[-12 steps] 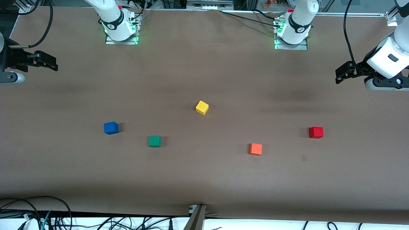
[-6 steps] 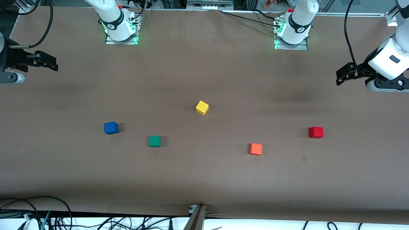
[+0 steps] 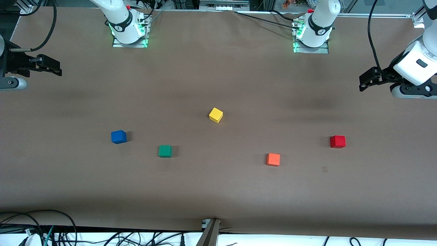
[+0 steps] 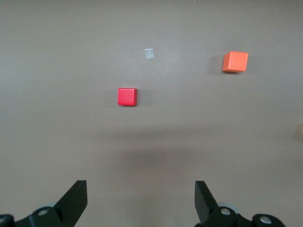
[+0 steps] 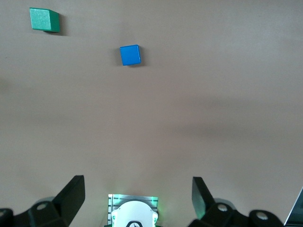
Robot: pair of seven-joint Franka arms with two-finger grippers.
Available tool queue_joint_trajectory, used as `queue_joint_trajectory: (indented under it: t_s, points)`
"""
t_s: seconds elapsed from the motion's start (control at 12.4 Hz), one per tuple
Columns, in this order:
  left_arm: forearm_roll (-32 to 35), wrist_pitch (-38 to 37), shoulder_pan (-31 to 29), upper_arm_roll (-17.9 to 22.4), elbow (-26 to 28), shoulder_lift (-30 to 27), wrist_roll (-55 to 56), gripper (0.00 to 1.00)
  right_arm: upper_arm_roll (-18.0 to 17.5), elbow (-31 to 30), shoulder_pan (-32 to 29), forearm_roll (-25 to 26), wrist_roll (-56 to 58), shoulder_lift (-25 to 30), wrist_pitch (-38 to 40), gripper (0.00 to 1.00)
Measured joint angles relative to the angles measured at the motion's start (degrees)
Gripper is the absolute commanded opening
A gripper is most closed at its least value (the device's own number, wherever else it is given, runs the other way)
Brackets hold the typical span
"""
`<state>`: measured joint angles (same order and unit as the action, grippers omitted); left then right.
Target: Pass red block to right arm, stack on blue
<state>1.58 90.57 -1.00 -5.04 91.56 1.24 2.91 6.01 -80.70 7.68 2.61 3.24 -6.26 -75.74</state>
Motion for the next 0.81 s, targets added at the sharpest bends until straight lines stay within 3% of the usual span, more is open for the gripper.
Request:
queue_joint_trajectory:
  t_s: [0.81]
  points:
    - [0.00,-0.59,0.03,-0.16,0.00,0.30,0.00,1.00,0.01,0.00,-0.01,0.00,0.00,0.00,0.00,1.00]
